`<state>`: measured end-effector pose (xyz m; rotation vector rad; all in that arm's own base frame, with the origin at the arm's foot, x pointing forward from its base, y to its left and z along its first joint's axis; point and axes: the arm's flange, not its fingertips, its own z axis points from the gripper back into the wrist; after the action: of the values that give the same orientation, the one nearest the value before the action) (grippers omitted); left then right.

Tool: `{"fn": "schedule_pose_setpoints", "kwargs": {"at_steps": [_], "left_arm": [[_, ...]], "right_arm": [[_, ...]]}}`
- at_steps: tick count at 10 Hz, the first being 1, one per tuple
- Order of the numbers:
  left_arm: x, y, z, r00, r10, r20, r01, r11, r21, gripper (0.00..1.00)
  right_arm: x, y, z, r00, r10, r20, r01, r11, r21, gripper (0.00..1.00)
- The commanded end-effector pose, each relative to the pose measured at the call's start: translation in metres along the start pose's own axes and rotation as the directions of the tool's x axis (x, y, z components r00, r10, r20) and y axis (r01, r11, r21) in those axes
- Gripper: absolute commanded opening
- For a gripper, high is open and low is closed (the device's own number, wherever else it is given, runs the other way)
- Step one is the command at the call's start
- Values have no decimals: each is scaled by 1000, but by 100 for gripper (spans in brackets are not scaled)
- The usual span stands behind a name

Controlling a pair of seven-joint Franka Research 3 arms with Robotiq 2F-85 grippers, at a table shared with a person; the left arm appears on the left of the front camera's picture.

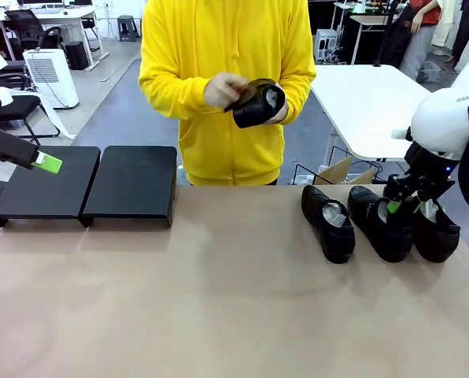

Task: Organize the shoes by placing them on the stand.
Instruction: Pick up one Shoe and place it in the middle of the table.

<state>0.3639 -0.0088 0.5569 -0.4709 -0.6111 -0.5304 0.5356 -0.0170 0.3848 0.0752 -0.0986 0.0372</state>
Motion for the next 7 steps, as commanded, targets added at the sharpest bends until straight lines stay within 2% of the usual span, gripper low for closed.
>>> {"fn": "schedule_pose_setpoints", "kwargs": {"at_steps": [1, 6, 7], "left_arm": [[0, 1, 1, 1000, -14, 9, 14, 1000, -18, 100], [0, 1, 1, 1000, -14, 9, 14, 1000, -18, 100], [0, 1, 1, 1000, -14, 9, 14, 1000, -18, 100]], "right_arm": [[5, -1, -10, 1000, -31, -3, 31, 999, -17, 54], [15, -9, -43, 998, -33, -48, 34, 999, 12, 54], [16, -9, -45, 999, -20, -39, 20, 1000, 6, 38]]}}
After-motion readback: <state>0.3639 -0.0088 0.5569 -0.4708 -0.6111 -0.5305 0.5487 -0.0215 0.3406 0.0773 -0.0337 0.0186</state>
